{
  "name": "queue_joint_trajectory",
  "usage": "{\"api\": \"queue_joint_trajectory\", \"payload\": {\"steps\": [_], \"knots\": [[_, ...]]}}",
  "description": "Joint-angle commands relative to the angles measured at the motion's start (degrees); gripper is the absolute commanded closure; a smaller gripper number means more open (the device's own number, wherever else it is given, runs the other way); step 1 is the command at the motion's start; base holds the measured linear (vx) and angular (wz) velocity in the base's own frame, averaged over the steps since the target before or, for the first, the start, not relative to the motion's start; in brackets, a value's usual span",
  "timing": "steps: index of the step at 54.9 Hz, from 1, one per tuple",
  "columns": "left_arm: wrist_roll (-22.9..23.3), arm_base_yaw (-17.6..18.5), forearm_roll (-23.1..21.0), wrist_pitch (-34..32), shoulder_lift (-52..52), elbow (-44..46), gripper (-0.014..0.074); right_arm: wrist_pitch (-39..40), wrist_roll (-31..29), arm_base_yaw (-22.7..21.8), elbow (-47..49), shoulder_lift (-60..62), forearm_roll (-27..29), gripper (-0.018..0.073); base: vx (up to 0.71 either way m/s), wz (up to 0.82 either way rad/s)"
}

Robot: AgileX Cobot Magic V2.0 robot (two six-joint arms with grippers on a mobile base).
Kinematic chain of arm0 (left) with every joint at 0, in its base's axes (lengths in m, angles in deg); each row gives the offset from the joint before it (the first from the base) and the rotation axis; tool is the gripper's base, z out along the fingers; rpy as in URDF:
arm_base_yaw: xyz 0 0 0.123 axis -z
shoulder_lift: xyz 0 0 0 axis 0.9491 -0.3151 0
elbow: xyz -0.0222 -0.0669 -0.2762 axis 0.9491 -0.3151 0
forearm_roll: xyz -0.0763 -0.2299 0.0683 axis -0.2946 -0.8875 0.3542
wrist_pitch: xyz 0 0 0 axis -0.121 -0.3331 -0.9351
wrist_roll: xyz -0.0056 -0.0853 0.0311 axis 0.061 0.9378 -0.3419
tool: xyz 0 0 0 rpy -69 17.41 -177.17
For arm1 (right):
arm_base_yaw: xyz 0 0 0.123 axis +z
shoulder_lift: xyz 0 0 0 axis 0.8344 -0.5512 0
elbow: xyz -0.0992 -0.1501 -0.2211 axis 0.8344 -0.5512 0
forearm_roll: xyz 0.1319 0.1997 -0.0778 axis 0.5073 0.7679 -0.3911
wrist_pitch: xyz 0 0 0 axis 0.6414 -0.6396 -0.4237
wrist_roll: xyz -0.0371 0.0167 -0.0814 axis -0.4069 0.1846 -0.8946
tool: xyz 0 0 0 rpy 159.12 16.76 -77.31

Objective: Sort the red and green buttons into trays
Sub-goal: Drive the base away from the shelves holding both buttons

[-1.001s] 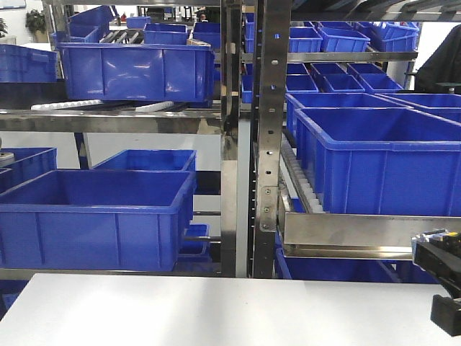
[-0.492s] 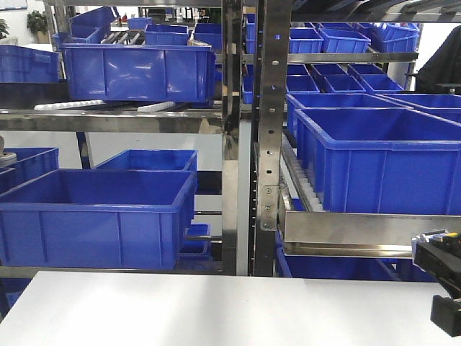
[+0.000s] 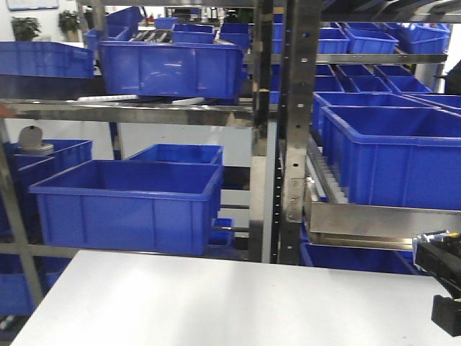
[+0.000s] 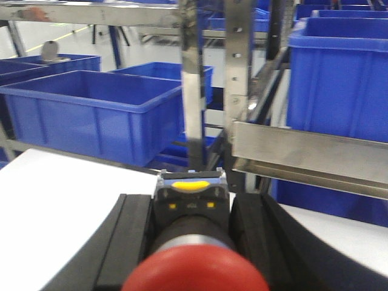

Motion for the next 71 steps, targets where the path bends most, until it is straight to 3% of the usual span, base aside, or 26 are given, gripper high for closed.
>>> {"api": "queue_joint_trajectory", "payload": {"steps": [1, 71], "knots": [[0.55, 0.5, -0.42, -4.55, -0.06, 1.66, 0.0596, 4.92, -0.32, -0.03, 1.68, 0.5, -0.43, 0.0568, -0.13, 0.28], [0.55, 0.5, -0.42, -4.38, -0.06, 1.66, 0.0596, 4.87, -0.32, -0.03, 1.68, 0.5, -0.43, 0.0568, -0.11, 0.32]]}}
